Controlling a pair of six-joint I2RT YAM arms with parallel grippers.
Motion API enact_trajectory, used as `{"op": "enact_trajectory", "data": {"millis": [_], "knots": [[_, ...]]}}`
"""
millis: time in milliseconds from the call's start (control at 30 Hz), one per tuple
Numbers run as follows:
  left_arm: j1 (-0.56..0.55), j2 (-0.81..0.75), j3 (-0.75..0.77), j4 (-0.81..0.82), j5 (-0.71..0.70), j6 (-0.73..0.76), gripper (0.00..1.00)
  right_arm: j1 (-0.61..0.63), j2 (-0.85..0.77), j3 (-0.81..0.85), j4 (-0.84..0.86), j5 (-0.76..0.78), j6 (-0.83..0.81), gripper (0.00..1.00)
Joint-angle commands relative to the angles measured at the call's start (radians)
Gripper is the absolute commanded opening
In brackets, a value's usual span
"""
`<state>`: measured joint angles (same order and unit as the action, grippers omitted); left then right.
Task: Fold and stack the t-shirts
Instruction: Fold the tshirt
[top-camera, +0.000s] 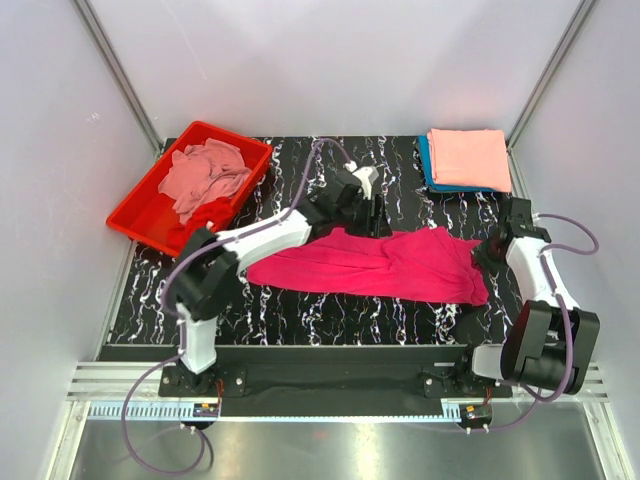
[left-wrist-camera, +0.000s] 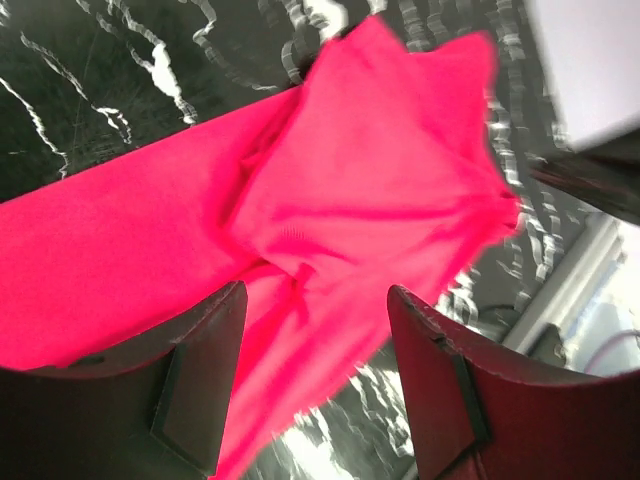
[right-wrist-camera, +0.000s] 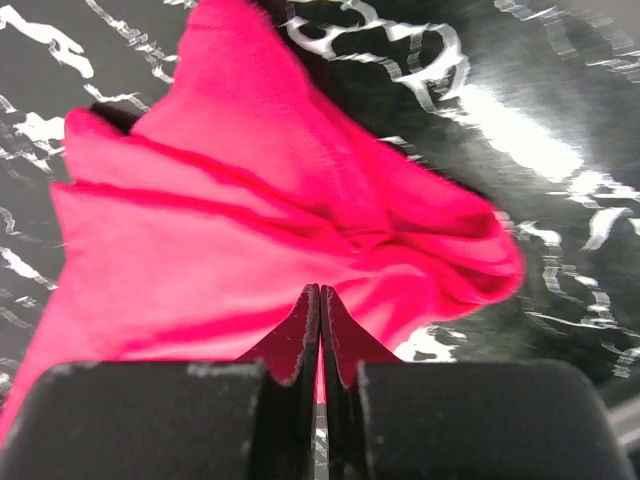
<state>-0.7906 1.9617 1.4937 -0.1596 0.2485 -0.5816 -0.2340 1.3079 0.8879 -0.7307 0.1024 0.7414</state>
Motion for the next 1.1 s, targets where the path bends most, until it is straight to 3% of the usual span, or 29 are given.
{"op": "enact_trajectory", "data": {"millis": [0, 133, 300, 533, 733, 833, 933, 1067], "knots": [[-0.006, -0.13, -0.079, -0.122, -0.084, 0.049, 0.64, -0.004, 0.05, 0.002, 0.06, -0.078, 0.047, 0.05], [0.02, -0.198, -0.223, -0.227, -0.227, 0.019, 0.64, -0.004, 0.094, -0.05, 0.166, -0.064, 0.064, 0.05], [0.175, -0.339, -0.461, -0.196, -0.187, -0.063, 0.63, -0.004, 0.192, -0.032, 0.185, 0.023, 0.018, 0.04], [0.226, -0.391, -0.535, -0.33, -0.434, -0.026, 0.63, -0.007, 0.293, 0.003, 0.214, 0.054, -0.022, 0.04], [0.264, -0.411, -0.621, -0.339, -0.532, -0.061, 0.58, -0.014, 0.295, 0.017, 0.214, 0.091, -0.045, 0.03], [0.292, -0.467, -0.668, -0.302, -0.516, -0.08, 0.54, -0.019, 0.287, 0.032, 0.198, 0.132, -0.063, 0.03], [0.292, -0.624, -0.753, -0.201, -0.395, -0.061, 0.58, -0.022, 0.284, 0.057, 0.198, 0.146, -0.082, 0.02], [0.294, -0.725, -0.734, -0.267, -0.377, -0.037, 0.62, -0.028, 0.304, 0.075, 0.198, 0.177, -0.099, 0.01]]}}
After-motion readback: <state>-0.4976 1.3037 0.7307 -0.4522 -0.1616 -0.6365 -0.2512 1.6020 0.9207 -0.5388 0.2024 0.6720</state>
